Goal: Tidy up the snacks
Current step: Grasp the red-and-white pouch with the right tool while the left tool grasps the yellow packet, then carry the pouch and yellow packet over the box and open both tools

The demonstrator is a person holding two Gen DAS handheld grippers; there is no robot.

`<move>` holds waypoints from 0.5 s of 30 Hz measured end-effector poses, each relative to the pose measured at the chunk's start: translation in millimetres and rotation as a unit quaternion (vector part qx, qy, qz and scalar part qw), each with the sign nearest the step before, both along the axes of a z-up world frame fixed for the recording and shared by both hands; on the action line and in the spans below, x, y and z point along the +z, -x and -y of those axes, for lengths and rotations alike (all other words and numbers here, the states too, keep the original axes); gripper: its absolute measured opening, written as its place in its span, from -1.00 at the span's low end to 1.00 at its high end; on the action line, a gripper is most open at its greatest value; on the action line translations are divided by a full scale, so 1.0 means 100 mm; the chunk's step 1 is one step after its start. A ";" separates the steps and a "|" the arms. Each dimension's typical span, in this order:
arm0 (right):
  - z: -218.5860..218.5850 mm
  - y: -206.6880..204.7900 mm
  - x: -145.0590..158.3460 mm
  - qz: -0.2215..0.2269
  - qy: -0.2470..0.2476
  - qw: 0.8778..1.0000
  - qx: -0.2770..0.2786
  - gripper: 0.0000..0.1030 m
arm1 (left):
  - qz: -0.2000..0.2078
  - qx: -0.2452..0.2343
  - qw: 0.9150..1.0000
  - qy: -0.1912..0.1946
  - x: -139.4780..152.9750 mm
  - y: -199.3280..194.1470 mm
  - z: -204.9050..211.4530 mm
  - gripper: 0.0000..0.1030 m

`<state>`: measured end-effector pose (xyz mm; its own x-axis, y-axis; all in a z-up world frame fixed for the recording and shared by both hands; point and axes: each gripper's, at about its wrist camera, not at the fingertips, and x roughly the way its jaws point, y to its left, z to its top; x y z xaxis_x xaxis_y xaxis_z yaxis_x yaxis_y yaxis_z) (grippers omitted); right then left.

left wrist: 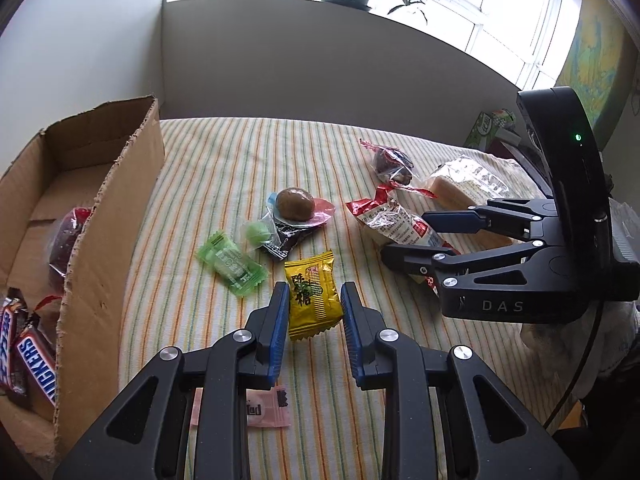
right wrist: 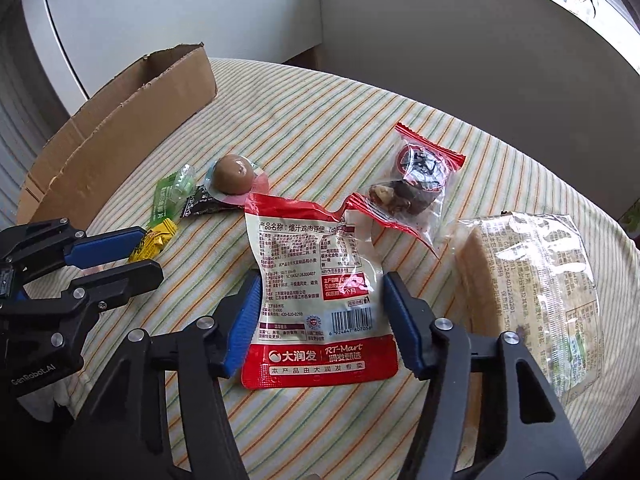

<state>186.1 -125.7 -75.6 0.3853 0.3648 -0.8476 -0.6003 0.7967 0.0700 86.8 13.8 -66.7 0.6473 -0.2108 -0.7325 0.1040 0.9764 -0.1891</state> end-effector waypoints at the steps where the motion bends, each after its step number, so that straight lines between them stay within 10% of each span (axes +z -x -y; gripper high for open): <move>1: 0.00 0.02 0.00 0.000 -0.002 1.000 0.000 0.20 | 0.003 0.000 1.000 0.002 0.02 0.01 0.00 -0.53; 15: 0.00 0.28 0.44 0.044 -0.052 0.998 -0.015 0.20 | 0.061 -0.003 0.998 0.022 0.37 0.21 -0.06 -0.53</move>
